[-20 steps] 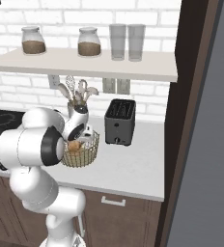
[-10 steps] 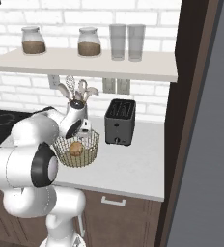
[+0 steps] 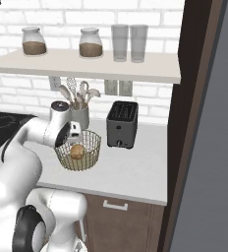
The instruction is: Open the cabinet, pick up the bread from the cabinet and place it in the basket. Then move the basket to the dining counter.
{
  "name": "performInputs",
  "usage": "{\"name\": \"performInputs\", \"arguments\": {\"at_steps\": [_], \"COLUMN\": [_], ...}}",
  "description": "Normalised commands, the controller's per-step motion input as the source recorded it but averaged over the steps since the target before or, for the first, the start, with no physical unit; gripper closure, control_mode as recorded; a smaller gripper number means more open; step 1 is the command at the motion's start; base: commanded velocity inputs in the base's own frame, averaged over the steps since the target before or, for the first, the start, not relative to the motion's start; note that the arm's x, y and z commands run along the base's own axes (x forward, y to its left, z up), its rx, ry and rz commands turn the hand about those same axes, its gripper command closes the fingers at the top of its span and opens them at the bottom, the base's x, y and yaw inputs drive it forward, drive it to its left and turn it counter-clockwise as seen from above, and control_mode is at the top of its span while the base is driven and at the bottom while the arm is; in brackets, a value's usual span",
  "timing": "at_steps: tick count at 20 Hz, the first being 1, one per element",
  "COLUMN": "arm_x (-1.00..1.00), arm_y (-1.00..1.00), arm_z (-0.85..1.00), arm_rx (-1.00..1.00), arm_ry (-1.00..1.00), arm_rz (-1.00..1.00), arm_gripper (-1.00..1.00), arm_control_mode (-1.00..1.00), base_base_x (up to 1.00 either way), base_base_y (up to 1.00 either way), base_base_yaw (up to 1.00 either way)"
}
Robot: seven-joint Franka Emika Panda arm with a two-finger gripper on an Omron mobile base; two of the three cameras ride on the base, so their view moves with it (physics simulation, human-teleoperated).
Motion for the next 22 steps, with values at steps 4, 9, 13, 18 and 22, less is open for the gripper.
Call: {"name": "performInputs", "arguments": {"at_steps": [4, 9, 13, 18, 22], "arm_x": [-0.59, -0.24, 0.49, 0.57, 0.08], "arm_y": [0.04, 0.28, 0.41, 0.17, 0.00], "arm_z": [0.36, 0.00, 0.00, -0.03, -0.11], "arm_rx": [-0.19, -0.18, -0.08, -0.10, -0.11], "arm_ry": [-0.03, 0.00, 0.00, 0.00, 0.11], "arm_rz": [0.11, 0.04, 0.00, 0.00, 0.00], "arm_gripper": [-1.00, -1.00, -1.00, -1.00, -1.00], "arm_control_mode": [-1.00, -1.00, -1.00, -1.00, -1.00], "base_base_x": [0.00, 0.00, 0.00, 0.00, 0.00], "base_base_y": [0.00, 0.00, 0.00, 0.00, 0.00], "base_base_yaw": [0.00, 0.00, 0.00, 0.00, 0.00]}}
